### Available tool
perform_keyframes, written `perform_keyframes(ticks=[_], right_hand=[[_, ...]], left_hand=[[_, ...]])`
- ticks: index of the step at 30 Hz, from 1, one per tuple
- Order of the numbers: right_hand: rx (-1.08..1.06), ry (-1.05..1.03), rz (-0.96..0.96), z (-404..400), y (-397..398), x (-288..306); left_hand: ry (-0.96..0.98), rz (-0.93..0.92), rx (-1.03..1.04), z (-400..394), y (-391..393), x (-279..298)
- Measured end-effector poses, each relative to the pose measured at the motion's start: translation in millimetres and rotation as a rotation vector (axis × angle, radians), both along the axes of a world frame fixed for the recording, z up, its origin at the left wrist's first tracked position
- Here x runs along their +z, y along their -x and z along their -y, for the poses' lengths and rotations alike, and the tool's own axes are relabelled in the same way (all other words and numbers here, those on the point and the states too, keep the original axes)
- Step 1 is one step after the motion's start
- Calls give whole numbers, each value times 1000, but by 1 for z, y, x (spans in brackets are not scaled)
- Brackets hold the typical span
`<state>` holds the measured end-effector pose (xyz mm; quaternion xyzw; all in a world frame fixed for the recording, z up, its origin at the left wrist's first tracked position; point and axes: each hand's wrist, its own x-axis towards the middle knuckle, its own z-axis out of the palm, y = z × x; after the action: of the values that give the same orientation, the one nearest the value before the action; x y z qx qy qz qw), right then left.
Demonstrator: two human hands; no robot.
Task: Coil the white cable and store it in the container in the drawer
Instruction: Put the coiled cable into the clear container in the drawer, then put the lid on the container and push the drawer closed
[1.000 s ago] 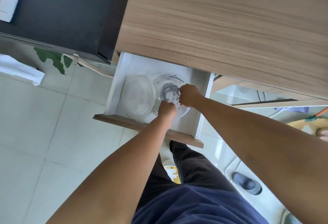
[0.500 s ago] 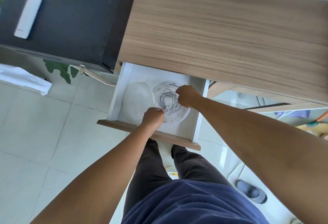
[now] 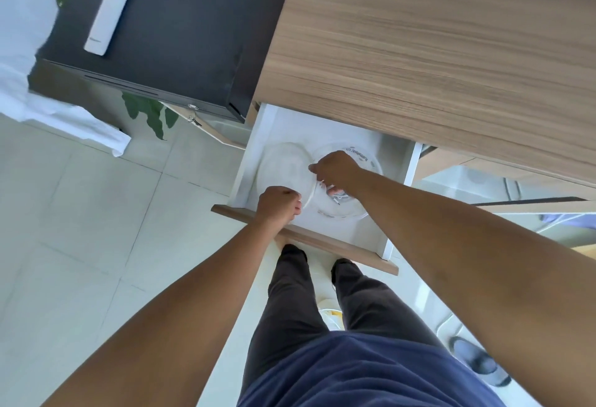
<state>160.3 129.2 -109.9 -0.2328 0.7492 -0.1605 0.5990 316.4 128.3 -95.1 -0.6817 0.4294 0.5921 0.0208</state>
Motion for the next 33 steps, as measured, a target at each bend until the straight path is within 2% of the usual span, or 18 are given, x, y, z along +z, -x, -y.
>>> perform_keyframes(ticks=[4,8,10,14,16,18,21,25,27,29,33], right_hand=[[-90,21,51,0,-16,-3],[-368,21,206,-9,-17,-4],[-455,25,231,-15,-4,-2],[-480,71,170,-41,40,7],[-474,74,130,-58,62,11],[-471,78,98,-72,78,14],[-484,75,20,-83,86,10],[-192,26,-347,-82,74,-2],[-104,9,-468,-78,65,-8],[-62,0,-499,-74,59,-12],[-53,-7,-423,-70,59,-16]], left_hand=[[99,64,-35,5,-14,-10],[150,136,-108,12,-22,-16],[249,180,-136,18,-21,-15],[525,256,-219,27,-13,-9],[534,261,-228,30,-5,-12],[425,250,-279,32,3,-18],[270,238,-467,30,18,-27],[244,248,-496,26,29,-34],[266,268,-501,26,31,-33],[303,255,-502,26,31,-32],[325,179,-458,30,31,-30]])
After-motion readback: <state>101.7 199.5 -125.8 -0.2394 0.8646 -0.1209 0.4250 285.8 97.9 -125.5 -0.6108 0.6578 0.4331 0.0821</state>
